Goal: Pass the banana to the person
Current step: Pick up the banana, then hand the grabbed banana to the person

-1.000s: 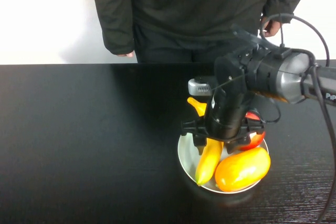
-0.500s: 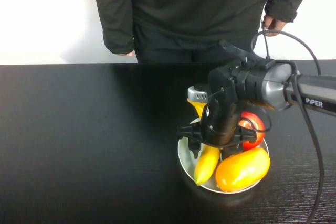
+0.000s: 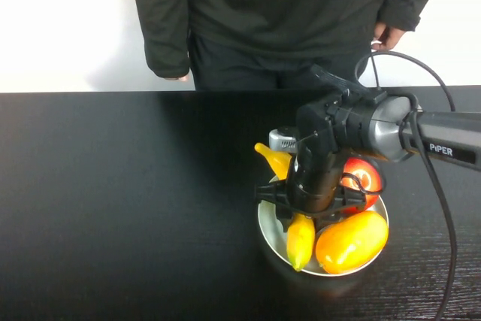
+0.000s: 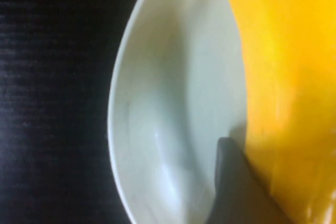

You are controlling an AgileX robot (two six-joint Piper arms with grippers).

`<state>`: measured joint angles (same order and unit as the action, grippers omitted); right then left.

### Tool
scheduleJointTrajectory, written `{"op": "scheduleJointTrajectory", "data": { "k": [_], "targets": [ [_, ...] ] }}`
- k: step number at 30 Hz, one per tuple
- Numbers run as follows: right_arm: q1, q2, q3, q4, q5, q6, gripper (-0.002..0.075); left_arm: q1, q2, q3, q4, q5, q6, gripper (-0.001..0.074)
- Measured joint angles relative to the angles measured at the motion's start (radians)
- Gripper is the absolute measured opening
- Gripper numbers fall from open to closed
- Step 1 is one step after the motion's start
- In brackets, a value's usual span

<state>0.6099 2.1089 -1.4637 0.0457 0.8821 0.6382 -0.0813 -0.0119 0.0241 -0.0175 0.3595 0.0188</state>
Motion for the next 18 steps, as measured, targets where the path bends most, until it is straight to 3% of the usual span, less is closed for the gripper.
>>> {"op": "scheduleJointTrajectory", "data": {
  "k": [8,9,11,12,15,16,18],
  "targets": [
    [0.023,-0.156,0.000,-0.015,0.092,0.008,0.0283,0.000,0.000,0.000,0.000,0.000,0.000,-0.0004],
    [0.044,-0.318,-0.024,-0.066,0.161,0.013,-0.0006,0.000,0.000,0.000,0.000,0.000,0.000,-0.0004],
    [0.060,-0.383,-0.024,-0.107,0.213,0.021,-0.0006,0.000,0.000,0.000,0.000,0.000,0.000,-0.0004],
    [0.049,-0.282,0.000,-0.067,0.168,0.015,0.0283,0.000,0.000,0.000,0.000,0.000,0.000,-0.0004],
    [0.070,-0.378,0.000,-0.119,0.253,0.022,0.0283,0.000,0.000,0.000,0.000,0.000,0.000,-0.0004],
    [0.093,-0.524,-0.024,-0.227,0.372,0.032,-0.0006,0.000,0.000,0.000,0.000,0.000,0.000,-0.0004],
    [0.107,-0.568,-0.024,-0.276,0.422,0.038,-0.0006,0.000,0.000,0.000,0.000,0.000,0.000,-0.0004]
  ]
}}
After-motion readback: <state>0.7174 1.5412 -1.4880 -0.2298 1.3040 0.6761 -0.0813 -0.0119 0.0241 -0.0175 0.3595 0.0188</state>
